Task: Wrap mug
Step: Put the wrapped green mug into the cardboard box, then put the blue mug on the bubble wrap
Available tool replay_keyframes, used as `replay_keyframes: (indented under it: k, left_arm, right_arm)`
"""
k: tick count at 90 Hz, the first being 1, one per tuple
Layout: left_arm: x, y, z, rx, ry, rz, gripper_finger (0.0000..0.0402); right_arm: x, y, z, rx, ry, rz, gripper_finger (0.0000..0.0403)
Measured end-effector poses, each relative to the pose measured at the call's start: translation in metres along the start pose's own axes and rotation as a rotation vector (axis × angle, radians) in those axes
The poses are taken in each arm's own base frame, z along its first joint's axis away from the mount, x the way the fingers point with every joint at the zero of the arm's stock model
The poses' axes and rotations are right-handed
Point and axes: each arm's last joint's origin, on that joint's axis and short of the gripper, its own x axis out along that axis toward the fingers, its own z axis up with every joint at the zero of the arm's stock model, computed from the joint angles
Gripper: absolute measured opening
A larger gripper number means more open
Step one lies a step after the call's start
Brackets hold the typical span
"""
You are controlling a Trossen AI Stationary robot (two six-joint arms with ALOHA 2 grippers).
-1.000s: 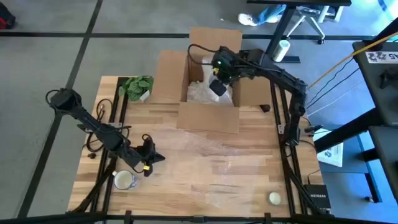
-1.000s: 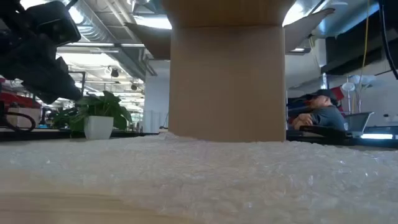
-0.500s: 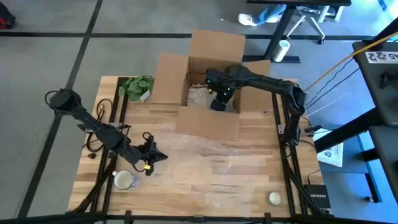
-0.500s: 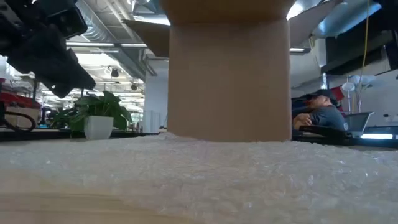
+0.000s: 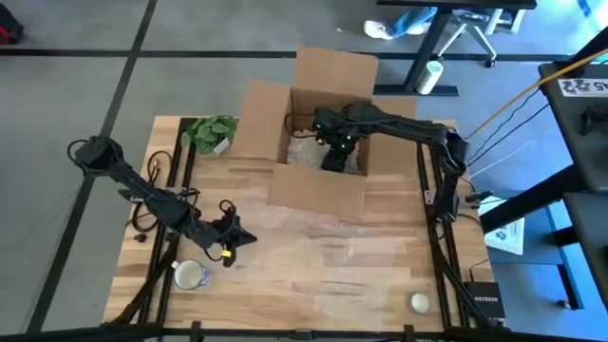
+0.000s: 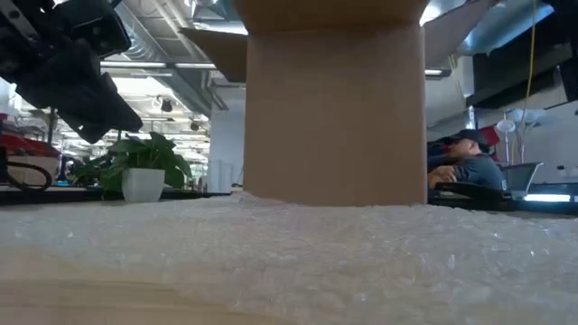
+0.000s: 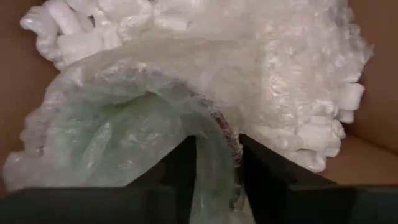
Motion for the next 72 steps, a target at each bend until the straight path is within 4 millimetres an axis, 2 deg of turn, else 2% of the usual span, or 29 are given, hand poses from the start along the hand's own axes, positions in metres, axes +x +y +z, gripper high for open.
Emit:
replay_keyframes:
  k: [16,32,51,72]
  left_arm:
    - [0.0,0.0,0.0,0.0,0.0,0.0,0.0]
    - [0.0,0.0,0.0,0.0,0.0,0.0,0.0]
    - [0.0,0.0,0.0,-0.001,0.0,0.0,0.0]
    - [0.0,0.0,0.0,0.001,0.001,0.0,0.0]
  right_arm:
    - [-0.016,0.002,0.004,-0.007,-0.035,0.037,0.0162]
    - [-0.043,0.002,0.004,-0.01,-0.058,0.017,0.0174]
    - [-0.088,0.002,0.002,0.002,-0.13,-0.04,0.0172]
    - [-0.145,0.008,-0.001,0.044,-0.343,-0.036,0.0162]
